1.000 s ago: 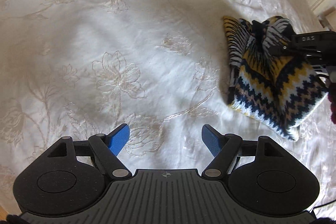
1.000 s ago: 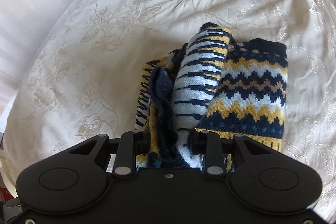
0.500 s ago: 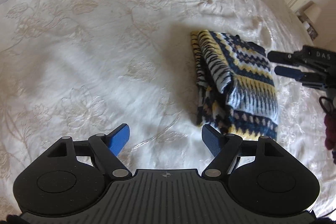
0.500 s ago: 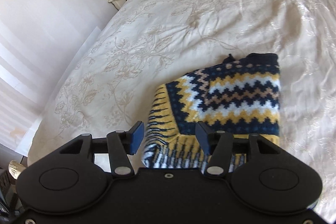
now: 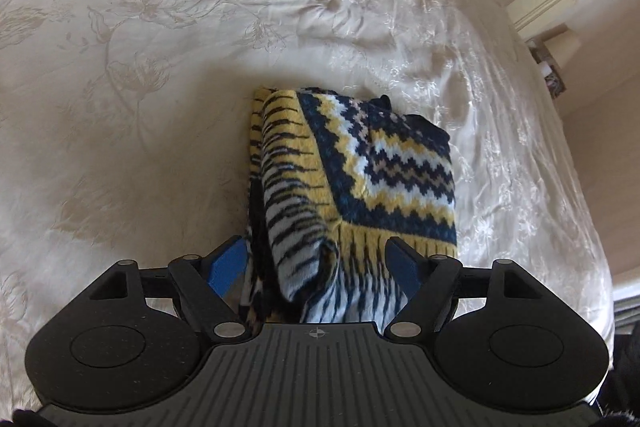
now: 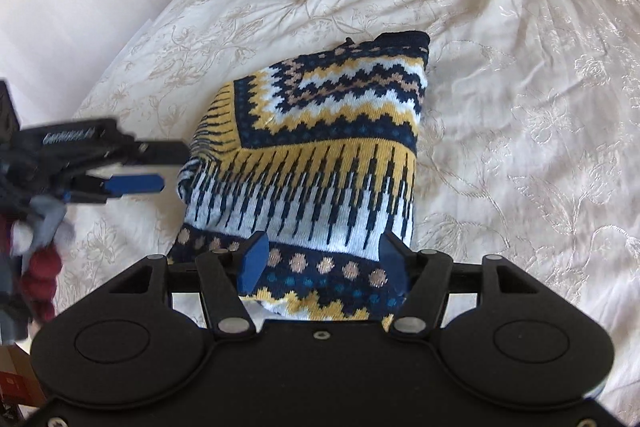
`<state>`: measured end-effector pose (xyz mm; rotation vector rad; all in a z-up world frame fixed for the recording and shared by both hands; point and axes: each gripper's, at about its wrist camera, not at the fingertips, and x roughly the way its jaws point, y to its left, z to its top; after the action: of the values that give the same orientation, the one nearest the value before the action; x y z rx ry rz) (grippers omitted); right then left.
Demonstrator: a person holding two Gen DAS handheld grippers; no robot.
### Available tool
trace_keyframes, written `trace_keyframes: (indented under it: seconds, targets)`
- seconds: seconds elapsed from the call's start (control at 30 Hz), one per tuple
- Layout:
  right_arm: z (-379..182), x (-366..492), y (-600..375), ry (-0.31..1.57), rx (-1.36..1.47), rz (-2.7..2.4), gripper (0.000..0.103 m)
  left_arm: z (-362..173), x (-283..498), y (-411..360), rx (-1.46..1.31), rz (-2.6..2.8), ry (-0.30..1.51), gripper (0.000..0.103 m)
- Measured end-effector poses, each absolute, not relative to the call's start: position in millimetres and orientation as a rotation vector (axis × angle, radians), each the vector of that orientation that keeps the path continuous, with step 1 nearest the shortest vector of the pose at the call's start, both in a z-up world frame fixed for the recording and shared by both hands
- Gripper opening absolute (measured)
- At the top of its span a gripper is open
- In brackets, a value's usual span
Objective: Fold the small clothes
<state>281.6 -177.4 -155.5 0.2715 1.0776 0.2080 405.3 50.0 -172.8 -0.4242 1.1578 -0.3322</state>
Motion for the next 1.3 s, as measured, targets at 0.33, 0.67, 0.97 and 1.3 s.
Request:
trace_keyframes:
  seconds: [0.33, 0.67, 0.97, 1.3]
  targets:
    - [-161.9, 267.4, -148.2, 1.076, 0.153, 0.342, 0.066, -198.5, 438.2, 34.3, -0.355, -0.345, 1.203, 0.02]
    - [-175.7, 268.6, -131.4, 1.085, 0.185, 0.441, 0.066, -189.5, 448.2, 32.8, -0.155, -0.362, 1.152, 0.018]
    - [-188.4, 289.8, -80.1, 1.097, 0.121, 0.661, 0.071, -196.6, 450.5, 43.5, -0.187, -0.341, 1.178, 0.044]
    - [-158.0, 283.6, -177.1, 1.012, 0.287, 0.465, 0.088, -180.1, 404.2, 77.8, -0.361, -0.348, 1.148, 0.08]
